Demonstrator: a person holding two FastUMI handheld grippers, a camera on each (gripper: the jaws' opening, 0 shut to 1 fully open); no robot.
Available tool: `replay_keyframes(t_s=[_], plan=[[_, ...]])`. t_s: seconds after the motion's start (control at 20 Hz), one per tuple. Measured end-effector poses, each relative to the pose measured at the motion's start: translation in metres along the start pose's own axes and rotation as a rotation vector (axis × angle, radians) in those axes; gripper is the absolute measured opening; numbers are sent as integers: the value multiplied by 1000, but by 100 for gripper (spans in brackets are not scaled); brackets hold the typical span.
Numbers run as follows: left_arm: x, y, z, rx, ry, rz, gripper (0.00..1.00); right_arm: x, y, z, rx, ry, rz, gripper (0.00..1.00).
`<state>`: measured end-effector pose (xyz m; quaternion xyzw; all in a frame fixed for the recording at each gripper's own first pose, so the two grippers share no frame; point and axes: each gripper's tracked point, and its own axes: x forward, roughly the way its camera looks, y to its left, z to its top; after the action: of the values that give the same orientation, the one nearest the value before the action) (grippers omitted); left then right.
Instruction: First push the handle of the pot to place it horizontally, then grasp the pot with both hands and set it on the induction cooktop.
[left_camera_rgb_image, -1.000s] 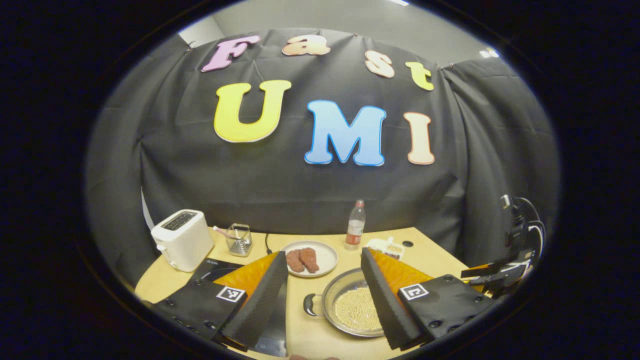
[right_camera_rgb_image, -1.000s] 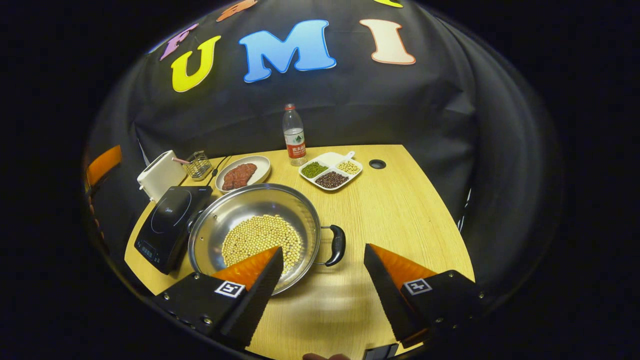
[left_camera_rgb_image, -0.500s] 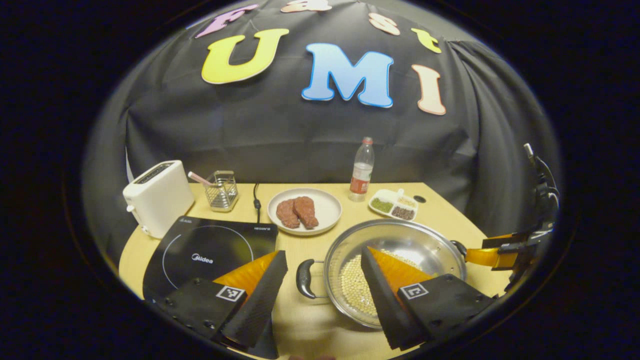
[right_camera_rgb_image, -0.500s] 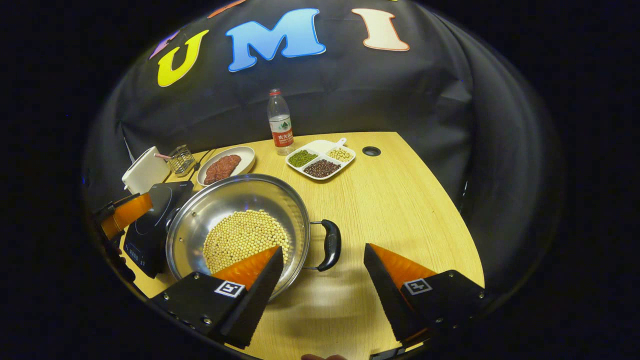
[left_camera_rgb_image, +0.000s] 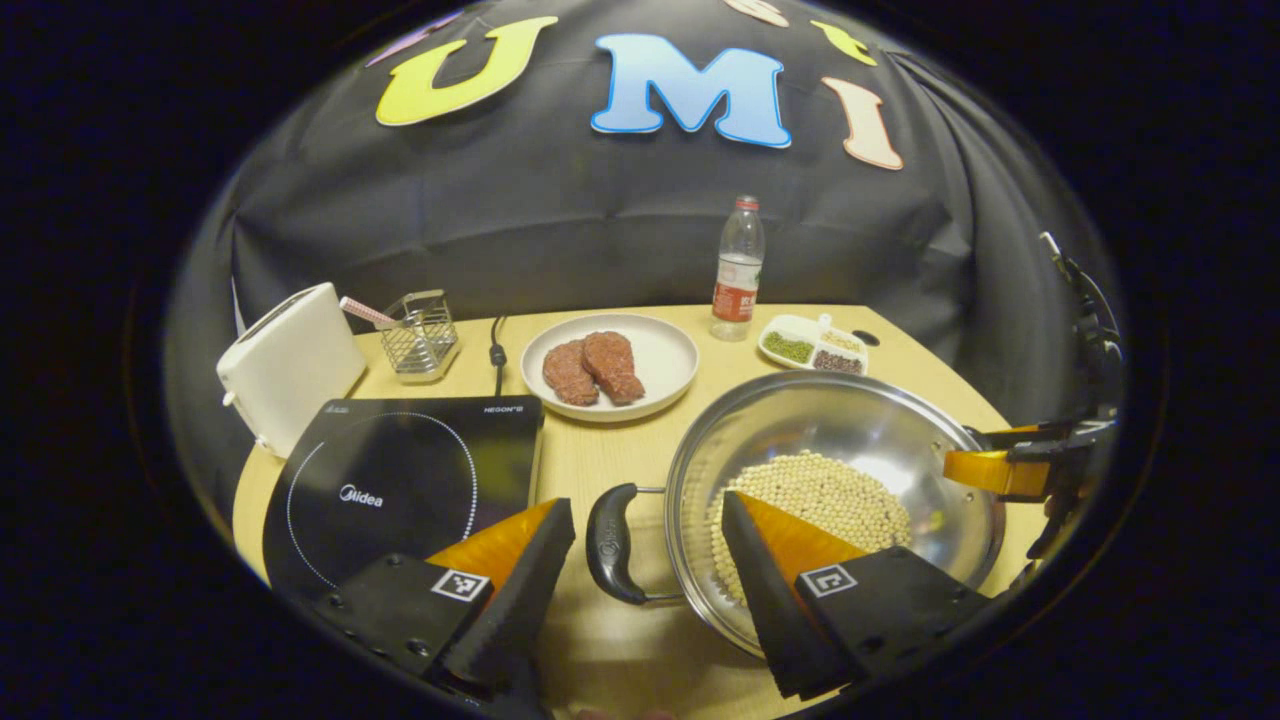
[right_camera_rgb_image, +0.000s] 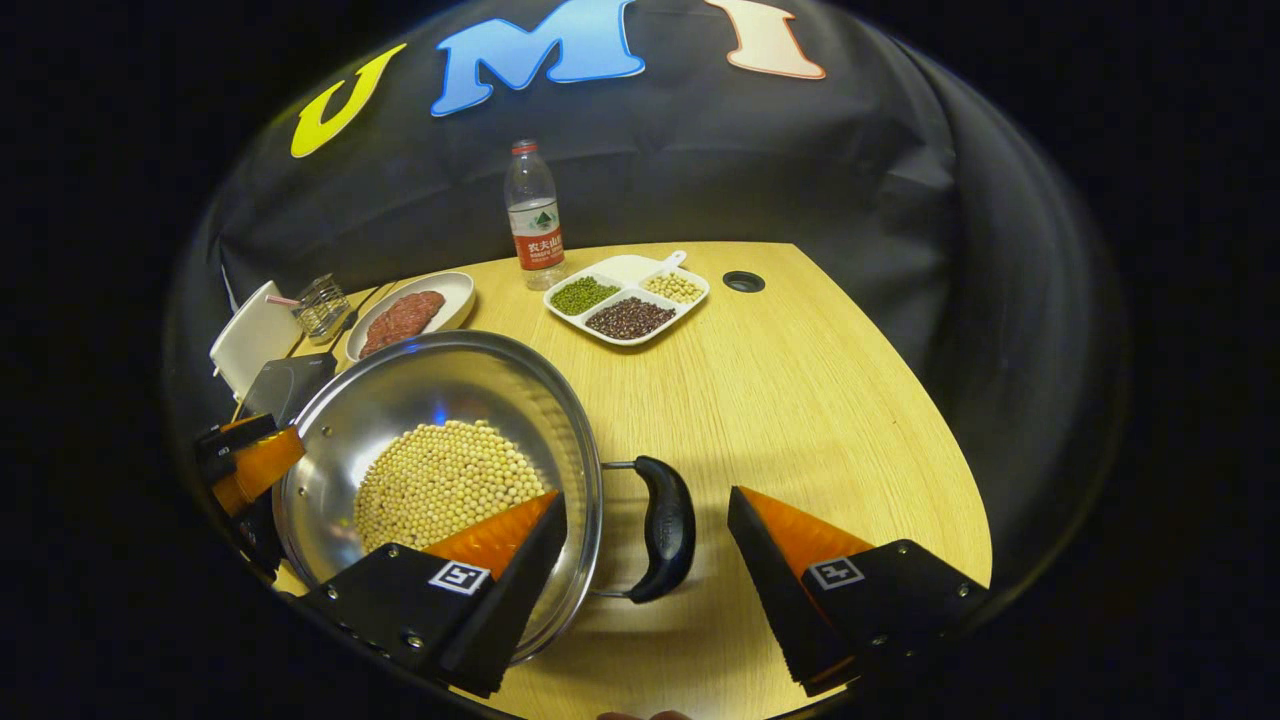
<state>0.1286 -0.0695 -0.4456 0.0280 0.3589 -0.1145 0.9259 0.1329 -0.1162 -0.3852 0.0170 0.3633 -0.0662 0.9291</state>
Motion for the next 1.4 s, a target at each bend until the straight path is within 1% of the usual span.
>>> replay_keyframes(t_s=[0.05,0.1,0.15,0.2,0.25,0.35,0.4,0.45,0.5,0.55,0.6,0.65,0.7,0.75,0.8,0.85,1.0,1.05,1.15,1.2,1.25,1.3,1.4], plan=[[4,0,-1,5,4,1,100,3,0,-1,3,3,-2,100],[8,2,-2,9,6,6,94,7,-3,-4,2,6,-18,99],[11,2,-3,9,6,5,97,6,0,-4,6,9,-16,84],[15,1,-3,8,6,3,100,10,3,-7,8,20,-4,86],[19,1,-3,7,9,5,92,12,6,-7,10,20,2,83],[21,7,-7,27,21,23,82,13,7,-7,1,16,-12,69],[19,6,-5,38,18,18,77,13,8,-7,4,18,-14,69],[20,6,-7,50,24,14,70,13,8,-7,9,20,-12,66],[18,6,-6,63,26,10,69,14,8,-6,15,22,-11,66],[17,6,-6,69,34,9,71,13,9,-7,7,29,-13,61],[16,6,-7,74,42,12,66,13,9,-7,0,29,-16,55],[17,5,-6,79,45,14,67,12,9,-6,-5,41,-19,57],[16,5,-6,82,50,13,63,12,9,-5,3,40,-20,57],[16,5,-6,85,58,10,64,10,10,-4,6,43,-23,57],[16,6,-7,84,61,9,61,9,10,-4,6,47,-24,51],[15,7,-5,84,59,9,58,6,11,-4,2,49,-22,57],[6,10,2,85,50,10,58,-6,15,1,6,42,-24,57],[1,11,5,85,48,9,61,-11,16,3,10,42,-25,57],[-13,12,12,85,36,6,61,-22,19,7,14,35,-24,57],[-19,13,16,86,32,5,58,-28,21,9,14,32,-24,57],[-24,15,19,85,28,4,64,-34,23,11,14,29,-25,57],[-30,17,22,85,26,3,60,-40,25,13,15,25,-26,57],[-40,21,28,82,22,0,60,-51,29,16,15,21,-27,57]])
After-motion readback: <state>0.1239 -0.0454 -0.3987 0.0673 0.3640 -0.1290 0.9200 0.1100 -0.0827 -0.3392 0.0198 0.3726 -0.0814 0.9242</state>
